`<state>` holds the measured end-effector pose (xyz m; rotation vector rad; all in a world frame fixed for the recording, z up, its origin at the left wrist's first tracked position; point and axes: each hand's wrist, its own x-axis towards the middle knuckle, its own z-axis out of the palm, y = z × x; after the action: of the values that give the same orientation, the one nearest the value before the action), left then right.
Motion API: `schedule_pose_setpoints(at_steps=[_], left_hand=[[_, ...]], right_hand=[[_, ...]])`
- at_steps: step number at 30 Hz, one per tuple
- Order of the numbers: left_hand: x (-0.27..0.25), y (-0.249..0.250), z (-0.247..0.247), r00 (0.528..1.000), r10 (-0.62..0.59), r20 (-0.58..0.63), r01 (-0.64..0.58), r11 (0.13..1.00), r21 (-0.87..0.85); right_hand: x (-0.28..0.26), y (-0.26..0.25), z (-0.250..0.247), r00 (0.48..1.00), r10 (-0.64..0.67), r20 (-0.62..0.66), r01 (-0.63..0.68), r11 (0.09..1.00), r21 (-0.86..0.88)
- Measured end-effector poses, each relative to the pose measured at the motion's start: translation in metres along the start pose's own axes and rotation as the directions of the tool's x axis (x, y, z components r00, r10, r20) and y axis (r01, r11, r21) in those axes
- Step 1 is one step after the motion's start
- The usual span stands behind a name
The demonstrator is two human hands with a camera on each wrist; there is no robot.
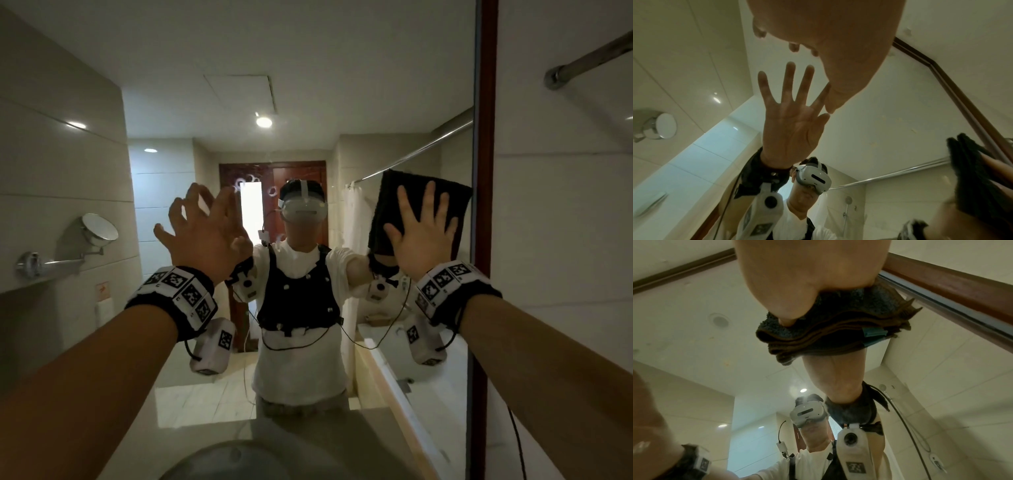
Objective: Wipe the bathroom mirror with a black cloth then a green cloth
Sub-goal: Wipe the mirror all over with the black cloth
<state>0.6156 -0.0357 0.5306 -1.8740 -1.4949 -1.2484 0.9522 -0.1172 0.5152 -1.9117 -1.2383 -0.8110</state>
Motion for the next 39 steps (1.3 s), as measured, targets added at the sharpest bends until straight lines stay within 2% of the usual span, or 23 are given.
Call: schedule_pose_setpoints(at_steps=[5,11,15,19,24,26,29,33,35,39], left_hand=[[0.003,-0.004,0.0,0.999,0.0,0.048,0.002,0.999,-0.04],[0.004,-0.007,0.004,1.0,0.018,0.026,-0.017,1.0,-0.026],[0.005,-0.009,0.005,0.999,0.028,0.023,-0.028,0.999,0.016],[0.006,-0.013,0.004,0.999,0.041,0.025,-0.042,0.999,0.033],[0.007,-0.014,0.002,0.999,0.049,0.022,-0.05,0.997,0.056],[0.007,-0.013,0.001,0.999,0.046,0.026,-0.048,0.997,0.061],[0.006,-0.012,0.001,0.999,0.045,0.027,-0.047,0.997,0.067],[0.006,-0.012,0.003,0.999,0.041,0.024,-0.041,0.998,0.041],[0.007,-0.012,0.004,0.999,0.034,0.021,-0.035,0.999,0.042],[0.006,-0.012,0.002,0.999,0.036,0.028,-0.037,0.998,0.058]], right_hand=[[0.0,-0.021,0.005,0.999,0.013,-0.033,-0.013,1.0,0.01],[0.004,-0.047,0.007,0.998,-0.019,-0.062,0.019,1.0,-0.008],[0.007,-0.073,0.007,0.991,-0.1,-0.088,0.099,0.995,-0.012],[0.007,-0.106,0.012,0.954,-0.287,-0.08,0.284,0.957,-0.055],[0.013,-0.1,0.011,0.937,-0.338,-0.086,0.333,0.94,-0.066],[0.026,-0.086,0.001,0.951,-0.292,-0.103,0.289,0.956,-0.046],[0.043,-0.073,-0.013,0.982,-0.138,-0.13,0.144,0.989,0.037],[0.045,-0.082,-0.016,0.989,-0.088,-0.121,0.095,0.994,0.059],[0.037,-0.094,-0.014,0.985,-0.138,-0.102,0.143,0.989,0.037],[0.022,-0.102,0.0,0.942,-0.325,-0.082,0.319,0.944,-0.078]])
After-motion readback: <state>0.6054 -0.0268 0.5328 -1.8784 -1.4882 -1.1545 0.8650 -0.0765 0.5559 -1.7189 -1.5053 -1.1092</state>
